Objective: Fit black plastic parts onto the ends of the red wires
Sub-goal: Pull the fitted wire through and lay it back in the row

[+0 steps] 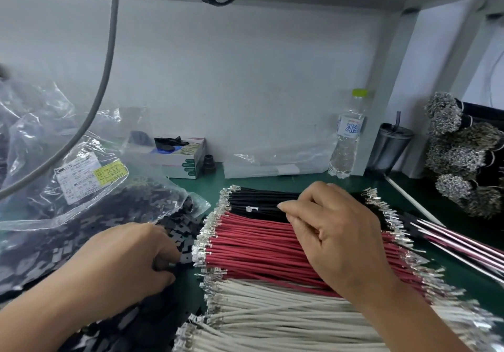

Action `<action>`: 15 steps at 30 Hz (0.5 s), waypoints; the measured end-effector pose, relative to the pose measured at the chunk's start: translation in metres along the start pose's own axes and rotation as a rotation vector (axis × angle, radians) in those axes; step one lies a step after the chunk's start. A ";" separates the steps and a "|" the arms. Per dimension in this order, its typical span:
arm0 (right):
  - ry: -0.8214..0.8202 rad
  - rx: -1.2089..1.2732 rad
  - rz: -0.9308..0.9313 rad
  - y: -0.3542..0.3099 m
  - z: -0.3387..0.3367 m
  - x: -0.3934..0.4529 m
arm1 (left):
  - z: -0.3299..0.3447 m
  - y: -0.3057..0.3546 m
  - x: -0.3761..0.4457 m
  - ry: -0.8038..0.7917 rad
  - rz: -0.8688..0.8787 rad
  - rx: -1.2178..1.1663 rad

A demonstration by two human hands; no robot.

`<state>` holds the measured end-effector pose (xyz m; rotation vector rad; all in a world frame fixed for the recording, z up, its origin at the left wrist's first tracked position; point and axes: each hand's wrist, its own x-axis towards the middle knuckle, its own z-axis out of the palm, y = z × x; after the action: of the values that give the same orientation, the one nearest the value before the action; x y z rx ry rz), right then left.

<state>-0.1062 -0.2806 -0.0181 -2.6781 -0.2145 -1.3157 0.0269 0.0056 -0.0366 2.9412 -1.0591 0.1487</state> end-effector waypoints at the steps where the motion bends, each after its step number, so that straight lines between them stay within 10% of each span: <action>1: -0.023 0.020 0.018 0.000 -0.001 -0.001 | 0.002 -0.001 0.000 0.010 0.000 0.006; 8: -0.094 0.046 0.065 0.001 -0.007 -0.003 | -0.004 -0.007 -0.002 0.176 -0.059 -0.029; 15: -0.033 0.133 0.090 -0.010 -0.010 0.001 | -0.033 0.020 -0.014 0.564 -0.073 -0.627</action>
<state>-0.1151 -0.2732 -0.0102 -2.5681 -0.1759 -1.1885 0.0011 0.0004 -0.0056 2.1754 -0.7338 0.5023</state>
